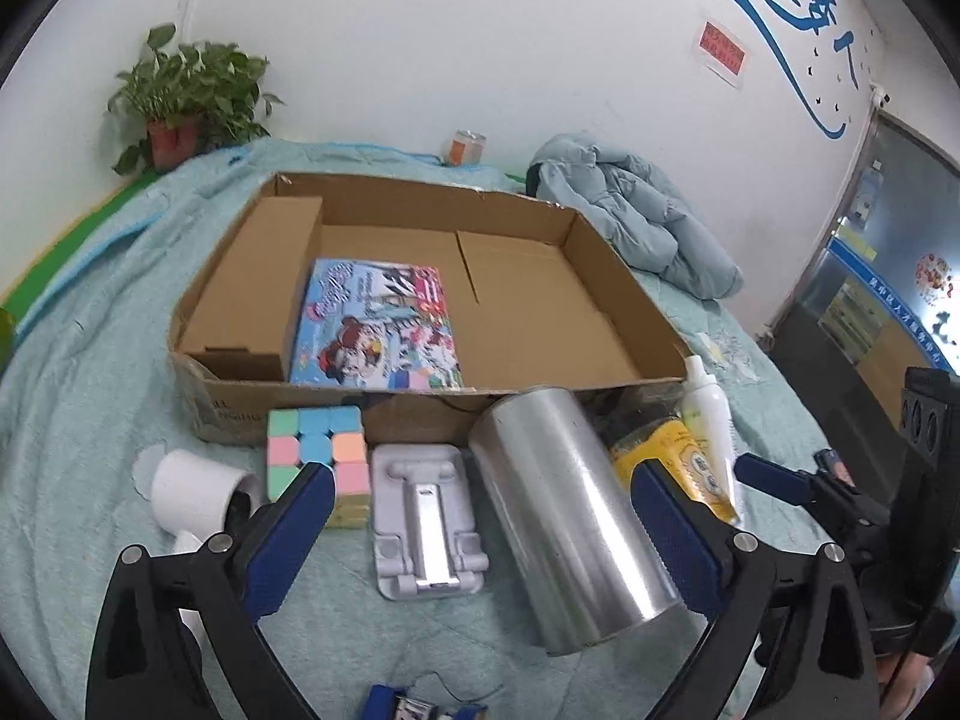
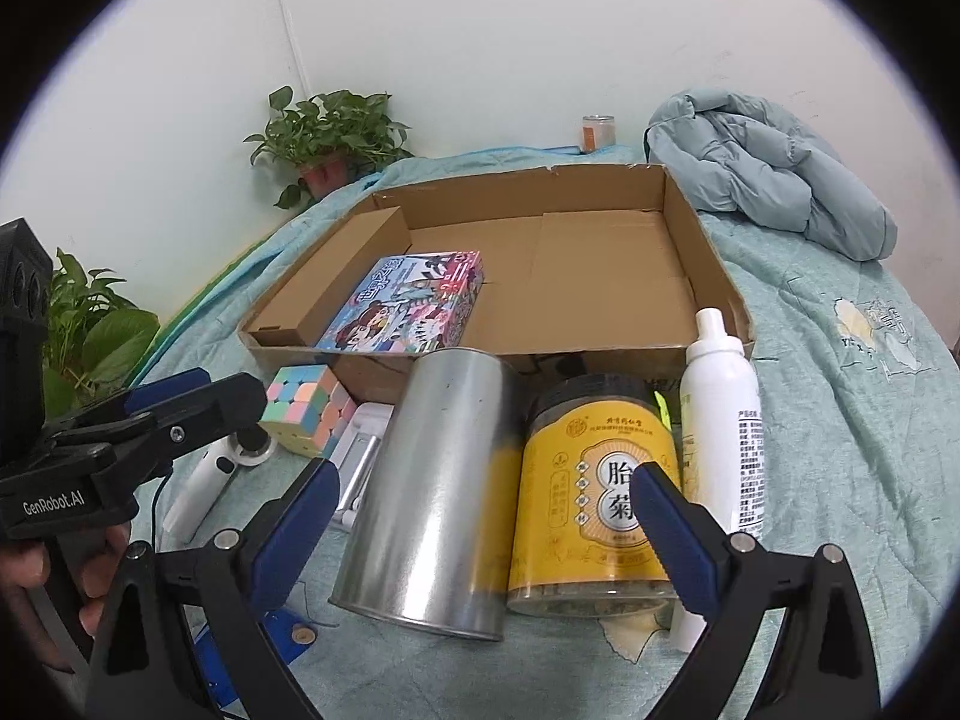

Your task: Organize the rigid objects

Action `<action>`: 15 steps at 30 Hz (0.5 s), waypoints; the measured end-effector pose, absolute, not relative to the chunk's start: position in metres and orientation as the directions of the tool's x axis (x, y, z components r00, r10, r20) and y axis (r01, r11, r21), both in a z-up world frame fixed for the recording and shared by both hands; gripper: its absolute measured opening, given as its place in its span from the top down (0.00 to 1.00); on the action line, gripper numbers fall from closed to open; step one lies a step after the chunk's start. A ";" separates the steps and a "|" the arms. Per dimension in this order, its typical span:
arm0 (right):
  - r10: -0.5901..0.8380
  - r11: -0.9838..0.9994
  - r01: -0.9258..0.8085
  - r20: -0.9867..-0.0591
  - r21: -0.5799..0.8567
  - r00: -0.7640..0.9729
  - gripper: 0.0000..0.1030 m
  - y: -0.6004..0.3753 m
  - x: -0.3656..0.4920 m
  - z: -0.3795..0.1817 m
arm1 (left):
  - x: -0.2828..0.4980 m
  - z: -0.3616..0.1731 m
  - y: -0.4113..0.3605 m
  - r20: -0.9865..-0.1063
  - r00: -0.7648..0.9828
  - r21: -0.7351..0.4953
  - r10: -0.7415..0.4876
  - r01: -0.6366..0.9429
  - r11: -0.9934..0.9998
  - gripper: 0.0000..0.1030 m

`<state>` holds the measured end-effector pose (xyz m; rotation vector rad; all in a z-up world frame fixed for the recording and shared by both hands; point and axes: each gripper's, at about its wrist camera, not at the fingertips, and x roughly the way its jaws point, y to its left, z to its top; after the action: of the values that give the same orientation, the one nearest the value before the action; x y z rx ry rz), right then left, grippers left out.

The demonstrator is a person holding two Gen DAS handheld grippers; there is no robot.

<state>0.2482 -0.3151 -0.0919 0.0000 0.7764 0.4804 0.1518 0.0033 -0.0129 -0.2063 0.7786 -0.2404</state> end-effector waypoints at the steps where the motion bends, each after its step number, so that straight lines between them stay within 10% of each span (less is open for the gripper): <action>1: 0.422 0.889 -0.422 -0.672 0.177 0.608 0.05 -0.315 0.247 -0.092 | 0.153 -0.014 0.004 -0.671 0.673 -0.293 -0.311 0.144 0.945 0.03; 15: 0.560 0.801 -0.506 -0.699 0.320 0.445 0.07 -0.306 0.238 -0.112 | 0.155 -0.043 0.013 -0.700 0.589 -0.390 -0.404 0.159 0.907 0.03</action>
<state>0.2382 -0.3060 -0.1119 0.0670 0.8914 0.6613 0.1545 0.0125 -0.0433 -0.3013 0.8841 -0.3337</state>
